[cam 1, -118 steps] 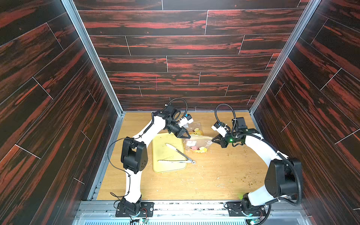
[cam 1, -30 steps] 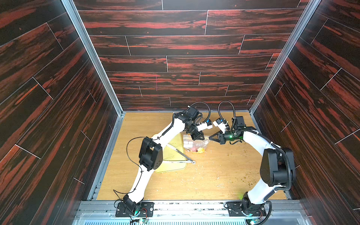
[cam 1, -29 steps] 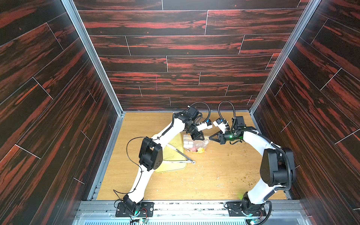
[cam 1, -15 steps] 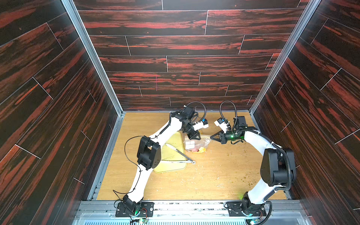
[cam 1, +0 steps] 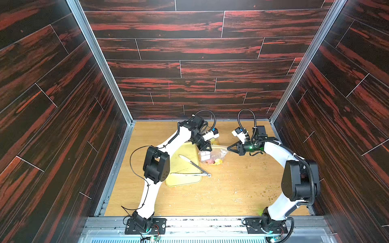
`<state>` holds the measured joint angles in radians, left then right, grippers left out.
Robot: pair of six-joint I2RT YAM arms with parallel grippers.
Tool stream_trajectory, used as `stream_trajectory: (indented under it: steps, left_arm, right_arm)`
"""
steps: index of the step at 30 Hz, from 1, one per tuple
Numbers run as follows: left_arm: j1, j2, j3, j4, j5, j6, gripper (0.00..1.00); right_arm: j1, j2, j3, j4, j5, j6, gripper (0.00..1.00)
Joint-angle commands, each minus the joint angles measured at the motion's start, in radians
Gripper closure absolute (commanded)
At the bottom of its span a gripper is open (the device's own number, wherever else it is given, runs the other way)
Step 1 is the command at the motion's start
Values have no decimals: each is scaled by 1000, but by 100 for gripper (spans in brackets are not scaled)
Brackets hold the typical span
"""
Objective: Put the cookies into a resealable bag to prevent moisture
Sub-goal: Close the ziploc bag at the center of the board.
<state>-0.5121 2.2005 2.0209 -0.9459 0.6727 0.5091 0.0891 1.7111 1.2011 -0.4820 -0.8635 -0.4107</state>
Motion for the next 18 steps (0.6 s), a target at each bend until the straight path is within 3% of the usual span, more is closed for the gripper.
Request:
stream_trajectory:
  steps: [1, 3, 4, 5, 8, 10, 11, 13, 15, 17, 18]
  left_arm:
    - [39, -88, -47, -9, -3, -2, 81]
    - [49, -107, -73, 14, 17, -13, 81]
    - [54, -113, -84, 25, 29, -19, 87]
    - [59, -121, -95, 34, 44, -25, 100]
    - [73, -136, -115, 47, 58, -34, 100]
    - [80, -146, -135, 63, 53, -42, 83]
    - [83, -153, -149, 75, 57, -48, 80]
    - [89, -165, -168, 102, 76, -60, 81]
    - [96, -170, -179, 118, 99, -74, 94]
    - [101, -169, -179, 121, 113, -78, 93]
    - [101, -171, -181, 125, 110, -81, 87]
  right_arm:
    - [-19, 10, -14, -5, -4, -5, 100]
    - [-19, 12, -14, -4, -1, -3, 100]
    - [-19, 13, -14, -4, -2, -2, 100]
    - [-19, 13, -14, -6, -2, -2, 100]
    - [-20, 13, -12, -5, 1, 0, 100]
    - [-20, 13, -11, -6, 2, 0, 100]
    - [-21, 13, -11, -7, 1, 0, 100]
    - [-20, 13, -11, -6, 1, 1, 100]
    - [-20, 14, -8, -6, 4, 1, 100]
    - [-21, 15, -9, -6, 5, 2, 100]
    - [-20, 13, -8, -5, 7, 4, 100]
